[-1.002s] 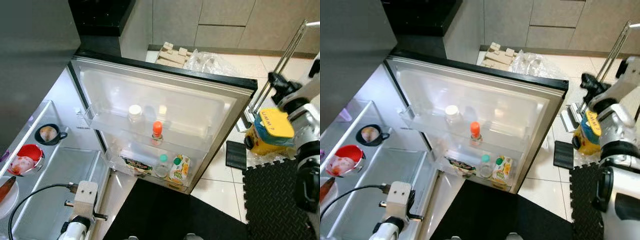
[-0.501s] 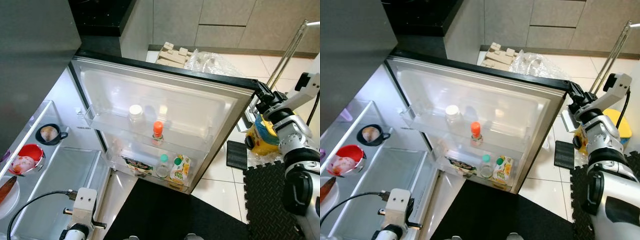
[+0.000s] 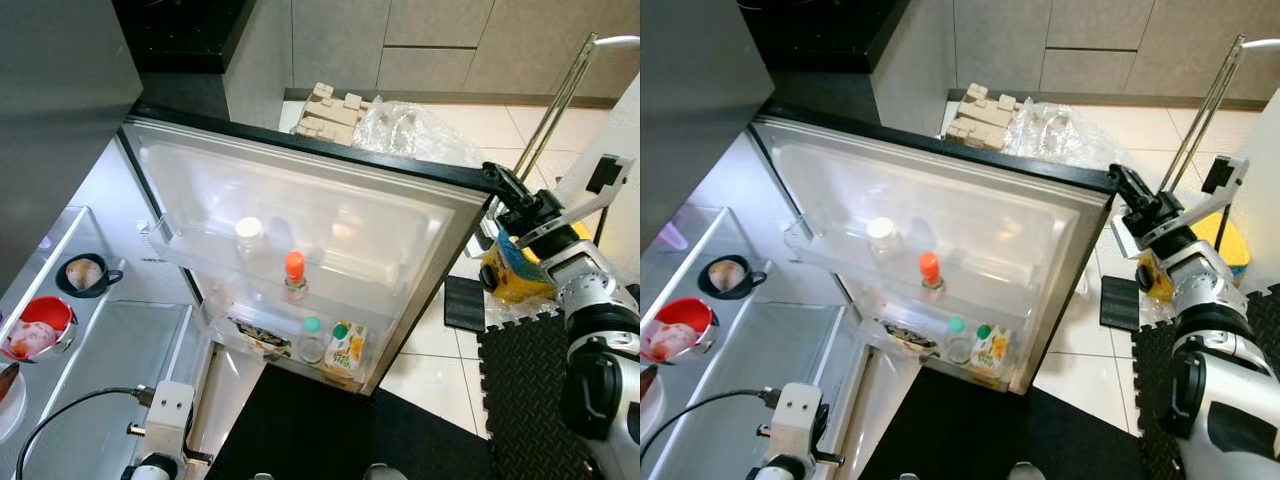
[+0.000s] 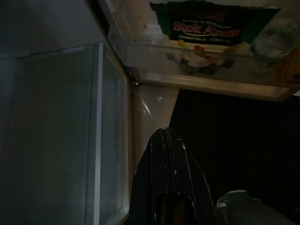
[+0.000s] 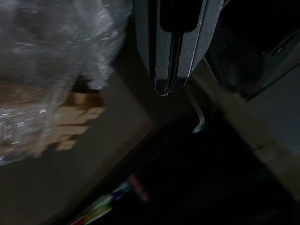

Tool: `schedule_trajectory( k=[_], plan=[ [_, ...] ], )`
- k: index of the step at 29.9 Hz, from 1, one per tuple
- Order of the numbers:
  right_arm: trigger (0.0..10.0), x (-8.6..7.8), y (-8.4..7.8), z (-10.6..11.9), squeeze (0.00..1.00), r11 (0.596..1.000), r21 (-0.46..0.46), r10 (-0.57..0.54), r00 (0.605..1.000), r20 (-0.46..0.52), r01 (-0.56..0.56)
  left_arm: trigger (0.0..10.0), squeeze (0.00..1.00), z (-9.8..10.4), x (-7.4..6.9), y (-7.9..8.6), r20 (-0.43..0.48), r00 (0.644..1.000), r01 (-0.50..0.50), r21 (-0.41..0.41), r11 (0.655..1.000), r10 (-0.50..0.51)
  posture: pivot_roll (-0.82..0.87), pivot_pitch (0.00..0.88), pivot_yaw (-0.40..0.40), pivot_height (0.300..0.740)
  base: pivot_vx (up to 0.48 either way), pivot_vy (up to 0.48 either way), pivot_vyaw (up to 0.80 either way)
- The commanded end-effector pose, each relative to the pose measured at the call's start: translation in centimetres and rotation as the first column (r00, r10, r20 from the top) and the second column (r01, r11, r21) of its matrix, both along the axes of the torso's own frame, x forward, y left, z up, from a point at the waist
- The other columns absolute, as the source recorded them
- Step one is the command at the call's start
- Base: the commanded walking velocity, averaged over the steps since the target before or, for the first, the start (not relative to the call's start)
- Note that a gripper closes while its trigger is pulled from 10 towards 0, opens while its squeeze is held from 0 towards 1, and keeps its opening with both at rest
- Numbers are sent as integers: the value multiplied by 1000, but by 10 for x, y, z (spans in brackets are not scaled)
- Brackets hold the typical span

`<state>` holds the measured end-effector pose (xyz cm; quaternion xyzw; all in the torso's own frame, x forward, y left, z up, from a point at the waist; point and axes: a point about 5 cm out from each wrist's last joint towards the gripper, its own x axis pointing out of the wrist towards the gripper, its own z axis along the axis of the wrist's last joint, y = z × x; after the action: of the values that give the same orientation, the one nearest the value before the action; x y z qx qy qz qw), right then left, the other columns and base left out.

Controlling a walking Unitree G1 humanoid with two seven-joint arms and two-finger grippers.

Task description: Restocking fridge

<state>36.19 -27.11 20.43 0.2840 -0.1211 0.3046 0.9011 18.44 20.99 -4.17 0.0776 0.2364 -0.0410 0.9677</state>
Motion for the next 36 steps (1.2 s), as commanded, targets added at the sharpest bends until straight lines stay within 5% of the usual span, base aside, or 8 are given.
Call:
schedule_trajectory(
  k=[1,8,11,19,27,30,33,36],
  plan=[
    [10000,-2,14,-7,0,994,-1,108,994,-9,-108,10000,0,-3,-7,7,-23,1000,-16,9,1000,16,-90,163,15,740,0,0,0],
    [10000,-29,78,-27,0,849,13,528,849,-35,-528,10000,0,-13,-24,14,-77,995,-56,17,998,57,-96,166,14,740,0,0,0],
    [10000,-29,78,-27,0,849,13,528,849,-35,-528,10000,0,-13,-24,14,-77,995,-56,17,998,57,-96,166,14,740,0,0,0],
    [10000,-69,155,-28,0,612,119,786,618,13,-782,10000,0,-22,-46,25,-124,983,-128,60,990,135,-86,172,13,740,0,0,0],
    [10000,-99,190,-35,0,491,220,860,509,29,-843,10000,0,-28,-76,52,-161,915,-347,153,925,370,-77,173,14,740,0,0,0],
    [10000,-101,194,-37,0,498,224,857,515,21,-838,10000,0,-29,-83,60,-167,880,-419,163,893,444,-77,173,14,740,0,0,0],
    [10000,-96,197,-52,0,645,205,760,647,-67,-736,10000,0,-28,-107,92,-159,676,-694,190,694,720,-74,175,7,740,0,0,0],
    [10000,-89,191,-59,0,702,215,707,699,-103,-679,10000,0,-28,-113,99,-163,602,-761,181,623,782,-72,175,7,740,0,0,0]
  ],
)
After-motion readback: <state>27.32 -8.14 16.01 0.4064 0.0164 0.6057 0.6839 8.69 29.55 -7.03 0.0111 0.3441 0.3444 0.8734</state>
